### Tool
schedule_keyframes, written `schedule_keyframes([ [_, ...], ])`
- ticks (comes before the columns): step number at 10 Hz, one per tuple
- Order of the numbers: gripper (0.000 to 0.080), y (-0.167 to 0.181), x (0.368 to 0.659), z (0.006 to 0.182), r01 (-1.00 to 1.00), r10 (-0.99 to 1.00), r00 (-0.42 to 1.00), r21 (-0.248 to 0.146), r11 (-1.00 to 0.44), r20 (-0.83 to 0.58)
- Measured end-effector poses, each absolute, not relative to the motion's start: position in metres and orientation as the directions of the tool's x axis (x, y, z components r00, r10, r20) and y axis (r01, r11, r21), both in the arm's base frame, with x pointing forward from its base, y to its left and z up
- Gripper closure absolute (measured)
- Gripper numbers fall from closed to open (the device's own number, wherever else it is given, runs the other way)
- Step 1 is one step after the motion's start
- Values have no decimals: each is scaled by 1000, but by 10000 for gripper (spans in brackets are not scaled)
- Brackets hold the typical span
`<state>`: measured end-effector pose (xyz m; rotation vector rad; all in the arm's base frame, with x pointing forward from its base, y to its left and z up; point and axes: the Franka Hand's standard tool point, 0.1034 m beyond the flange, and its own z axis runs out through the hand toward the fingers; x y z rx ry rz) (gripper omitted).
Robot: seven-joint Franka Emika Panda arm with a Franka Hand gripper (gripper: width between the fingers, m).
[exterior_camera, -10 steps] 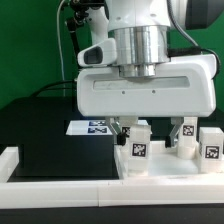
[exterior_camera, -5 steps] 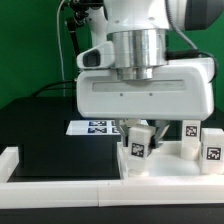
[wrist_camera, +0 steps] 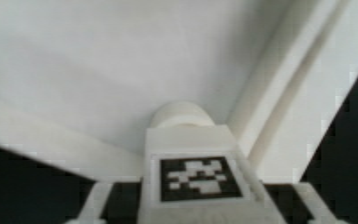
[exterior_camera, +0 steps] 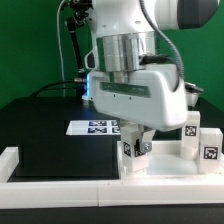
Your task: Assemble square table
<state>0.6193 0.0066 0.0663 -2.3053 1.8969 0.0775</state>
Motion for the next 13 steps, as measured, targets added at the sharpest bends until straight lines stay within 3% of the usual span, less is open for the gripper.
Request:
schedule_keyframes([
  [2,511,3,622,68,-997,-979,-23,-70,38,-201],
  [4,511,3,623,67,-995,-978,-56,-69,71,-198],
  [5,423,5,623,68,-996,-984,57,-81,-44,-171],
  [7,175,14,623,70,-907,-903,417,-114,-406,-103],
  [11,151,13,623,72,-760,-759,648,-135,-636,-67],
  [13,151,9,626,73,-498,-501,865,-135,-857,-9],
])
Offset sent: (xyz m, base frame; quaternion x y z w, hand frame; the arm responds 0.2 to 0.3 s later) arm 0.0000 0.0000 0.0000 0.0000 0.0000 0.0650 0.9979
